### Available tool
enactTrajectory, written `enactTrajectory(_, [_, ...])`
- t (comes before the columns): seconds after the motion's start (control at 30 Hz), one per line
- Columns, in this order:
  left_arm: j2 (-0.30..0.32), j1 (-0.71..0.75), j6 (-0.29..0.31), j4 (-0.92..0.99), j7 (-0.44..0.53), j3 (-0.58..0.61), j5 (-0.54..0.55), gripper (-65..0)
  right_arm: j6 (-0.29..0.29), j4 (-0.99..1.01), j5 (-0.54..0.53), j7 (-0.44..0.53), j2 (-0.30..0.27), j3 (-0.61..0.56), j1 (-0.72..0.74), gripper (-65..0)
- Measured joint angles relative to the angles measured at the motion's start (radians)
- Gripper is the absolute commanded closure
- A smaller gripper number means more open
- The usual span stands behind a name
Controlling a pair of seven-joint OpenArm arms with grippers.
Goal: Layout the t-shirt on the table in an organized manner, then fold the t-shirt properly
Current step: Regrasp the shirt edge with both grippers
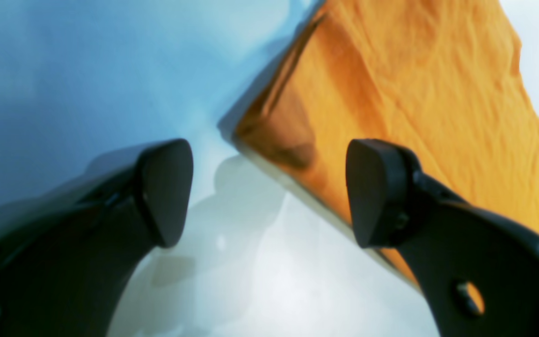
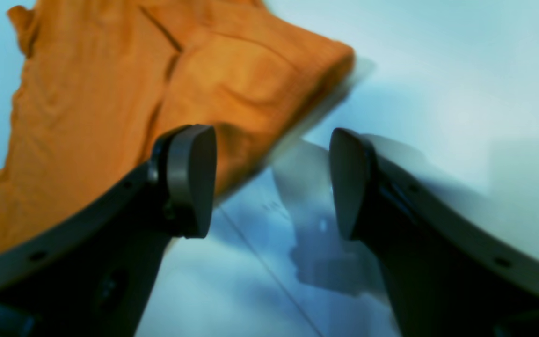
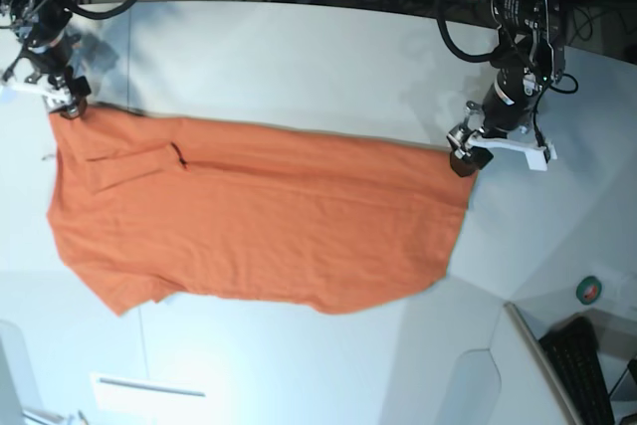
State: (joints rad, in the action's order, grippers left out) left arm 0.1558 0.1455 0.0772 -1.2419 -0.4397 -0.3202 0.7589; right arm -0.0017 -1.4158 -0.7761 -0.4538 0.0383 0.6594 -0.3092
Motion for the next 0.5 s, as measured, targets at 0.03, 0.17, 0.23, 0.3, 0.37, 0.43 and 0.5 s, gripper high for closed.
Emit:
enactTrajectory(0.03, [0.000,-0.013,0.002,0.016,0.005,0.000,0.002,-47.9,-0.002,0.020,0.000,0.010,0.000,0.000,0.001,-36.2])
enactTrajectory(0.17, [0.000,-0.050,0.013,0.076,0.026,-0.006,0.006,-47.7,0.004,0.085,-0.006,0.101,-0.003,0.000,0.018,-36.3])
enactTrajectory(0.23, [0.003,-0.055,0.025,0.092,0.033,-0.006,0.010,-47.2,0.010,0.117,-0.006,0.121,-0.011,0.002,0.045,-36.5])
enactTrajectory(0.3, [0.005,-0.057,0.024,0.094,0.033,-0.006,0.009,-42.0,0.012,0.136,-0.007,0.114,-0.025,0.000,0.060,-36.5])
enactTrajectory(0.37, [0.005,-0.058,0.016,0.098,0.028,-0.005,0.007,-31.8,0.013,0.145,-0.008,0.117,-0.030,-0.002,0.068,-36.5])
enactTrajectory(0.43, [0.003,-0.058,0.010,0.101,0.019,-0.005,0.008,-19.9,0.014,0.156,-0.008,0.127,-0.030,-0.002,0.077,-36.5])
enactTrajectory(0.5, [0.003,-0.062,0.004,0.105,0.007,-0.004,0.003,-6.7,0.014,0.174,-0.008,0.135,-0.030,-0.002,0.098,-36.5])
